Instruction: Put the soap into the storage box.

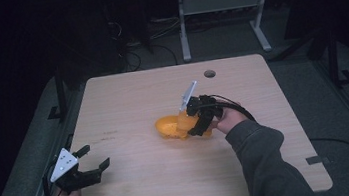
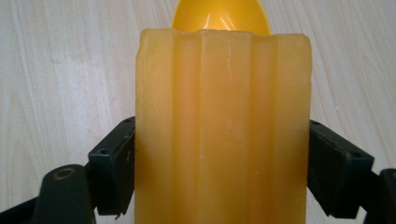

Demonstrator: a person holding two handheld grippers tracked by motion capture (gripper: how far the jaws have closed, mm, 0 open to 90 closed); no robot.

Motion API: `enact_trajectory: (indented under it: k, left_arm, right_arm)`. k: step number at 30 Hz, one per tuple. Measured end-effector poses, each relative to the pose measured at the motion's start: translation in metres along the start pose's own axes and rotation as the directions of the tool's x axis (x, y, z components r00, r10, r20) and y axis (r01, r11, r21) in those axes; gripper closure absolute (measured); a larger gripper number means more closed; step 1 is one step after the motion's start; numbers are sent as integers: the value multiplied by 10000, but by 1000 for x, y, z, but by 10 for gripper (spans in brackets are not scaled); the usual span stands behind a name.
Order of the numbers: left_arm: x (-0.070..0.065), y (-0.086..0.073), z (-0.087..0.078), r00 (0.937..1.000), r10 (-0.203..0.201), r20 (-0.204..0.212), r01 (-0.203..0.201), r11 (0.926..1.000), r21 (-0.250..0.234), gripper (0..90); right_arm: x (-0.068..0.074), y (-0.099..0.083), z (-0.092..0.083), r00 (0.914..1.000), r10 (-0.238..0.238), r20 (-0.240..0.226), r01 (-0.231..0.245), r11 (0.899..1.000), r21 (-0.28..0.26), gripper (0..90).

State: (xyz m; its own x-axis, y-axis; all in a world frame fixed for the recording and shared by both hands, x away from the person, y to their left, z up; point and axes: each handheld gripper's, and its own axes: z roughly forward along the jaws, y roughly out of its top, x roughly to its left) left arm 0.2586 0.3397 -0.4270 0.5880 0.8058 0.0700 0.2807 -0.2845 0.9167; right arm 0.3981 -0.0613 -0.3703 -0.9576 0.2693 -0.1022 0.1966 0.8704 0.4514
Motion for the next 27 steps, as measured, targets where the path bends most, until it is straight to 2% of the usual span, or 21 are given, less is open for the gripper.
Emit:
enact_trajectory:
  k: [6,21,27]
  left_arm:
    - [0,0,0,10000,-13,-33,12,10000,-34,139]
    - [1,0,-1,10000,-17,-50,16,10000,-78,139]
    - [1,0,-1,9999,-82,-67,81,9999,-137,139]
  right_arm:
    - [-1,8,1,9999,-107,-64,106,9999,-74,205]
    - [-8,29,7,9990,-420,-165,423,9989,179,205]
    - [-11,38,9,9983,-483,-328,486,9988,70,205]
